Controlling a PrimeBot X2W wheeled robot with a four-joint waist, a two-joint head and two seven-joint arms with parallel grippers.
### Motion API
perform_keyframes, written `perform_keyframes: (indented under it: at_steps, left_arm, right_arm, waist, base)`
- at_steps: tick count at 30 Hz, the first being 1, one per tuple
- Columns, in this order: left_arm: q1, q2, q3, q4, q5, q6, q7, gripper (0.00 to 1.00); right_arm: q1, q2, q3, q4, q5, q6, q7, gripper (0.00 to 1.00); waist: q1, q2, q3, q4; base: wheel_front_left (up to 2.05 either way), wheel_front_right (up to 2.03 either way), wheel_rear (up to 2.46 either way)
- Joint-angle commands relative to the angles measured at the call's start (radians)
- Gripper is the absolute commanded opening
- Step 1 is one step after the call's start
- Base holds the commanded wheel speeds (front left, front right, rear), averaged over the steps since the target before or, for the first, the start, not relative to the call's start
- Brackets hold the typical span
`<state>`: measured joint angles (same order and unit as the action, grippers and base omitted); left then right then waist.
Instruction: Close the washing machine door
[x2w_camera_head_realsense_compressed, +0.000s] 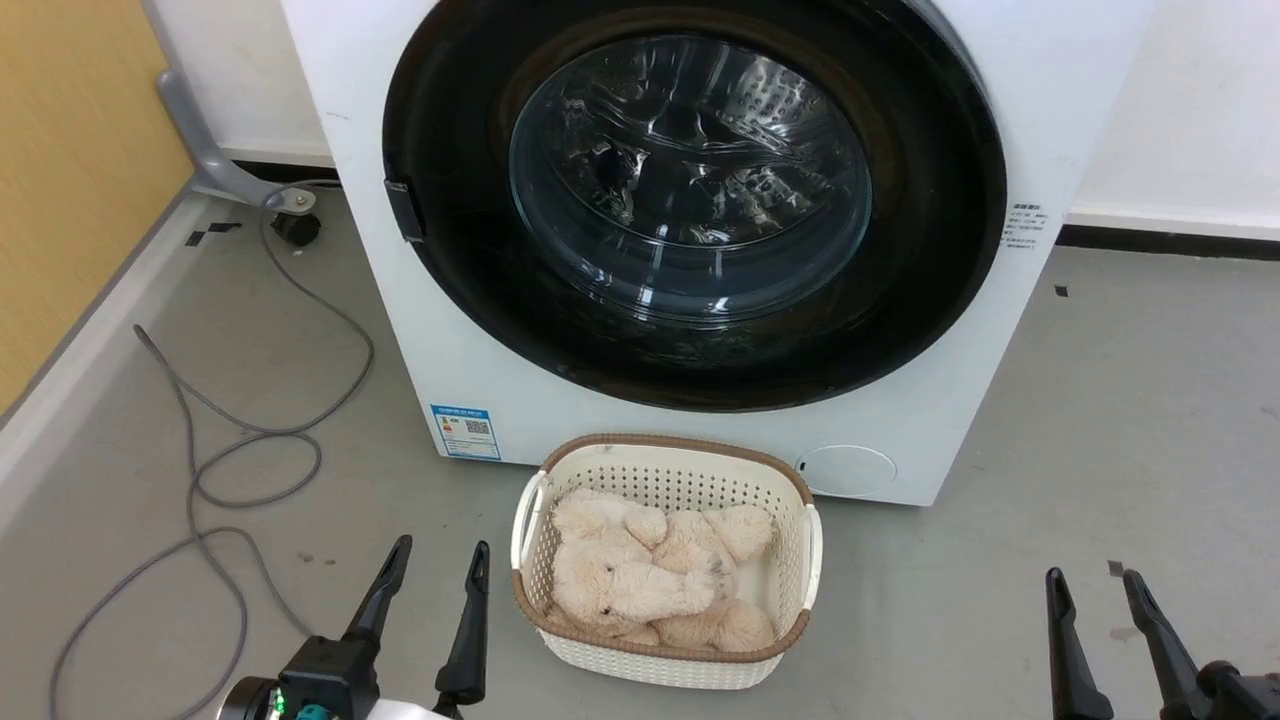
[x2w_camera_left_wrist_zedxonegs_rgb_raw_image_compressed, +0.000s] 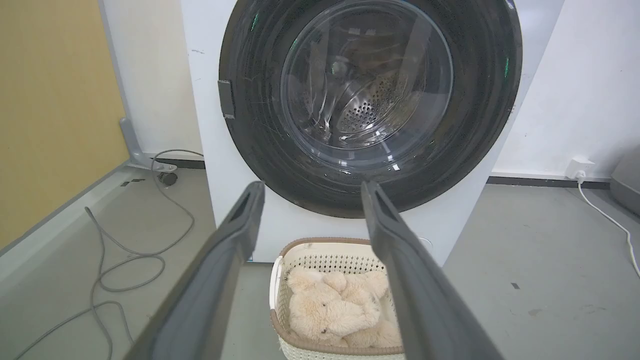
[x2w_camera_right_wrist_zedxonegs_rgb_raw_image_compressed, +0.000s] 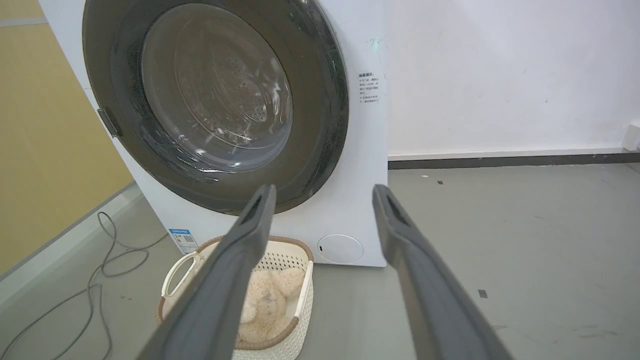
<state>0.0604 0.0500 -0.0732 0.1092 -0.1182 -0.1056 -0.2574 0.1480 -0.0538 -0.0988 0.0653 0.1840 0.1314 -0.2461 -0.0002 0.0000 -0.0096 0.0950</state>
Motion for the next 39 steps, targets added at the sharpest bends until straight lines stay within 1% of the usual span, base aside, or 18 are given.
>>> perform_keyframes:
  at_steps: [1,9,10,39]
  left_arm:
    - [0.007,0.000,0.001,0.004,0.008,0.003,-0.004,1.00]
    - [0.003,0.000,0.000,0.009,0.017,-0.002,-0.004,1.00]
    - [0.000,0.000,-0.001,0.008,0.011,-0.002,0.001,0.00]
    - [-0.013,0.000,0.013,-0.016,0.033,0.020,0.055,0.00]
  right_arm:
    - [0.015,0.003,0.000,0.002,-0.009,-0.001,-0.008,1.00]
    - [0.013,0.003,-0.002,0.001,-0.012,-0.001,-0.013,1.00]
    - [0.002,0.000,0.000,0.000,-0.004,0.000,-0.006,0.00]
    - [-0.029,0.001,0.020,-0.014,-0.041,0.000,0.047,0.00]
  waist:
    - [0.0002,0.0000,-0.002,0.001]
    - [0.0002,0.0000,-0.003,0.003]
    - [0.0002,0.0000,-0.003,0.003]
    - [0.0002,0.0000,-0.001,-0.017]
  base:
    - [0.00,0.00,0.00]
    - [0.00,0.00,0.00]
    - [0.00,0.00,0.00]
    - [0.00,0.00,0.00]
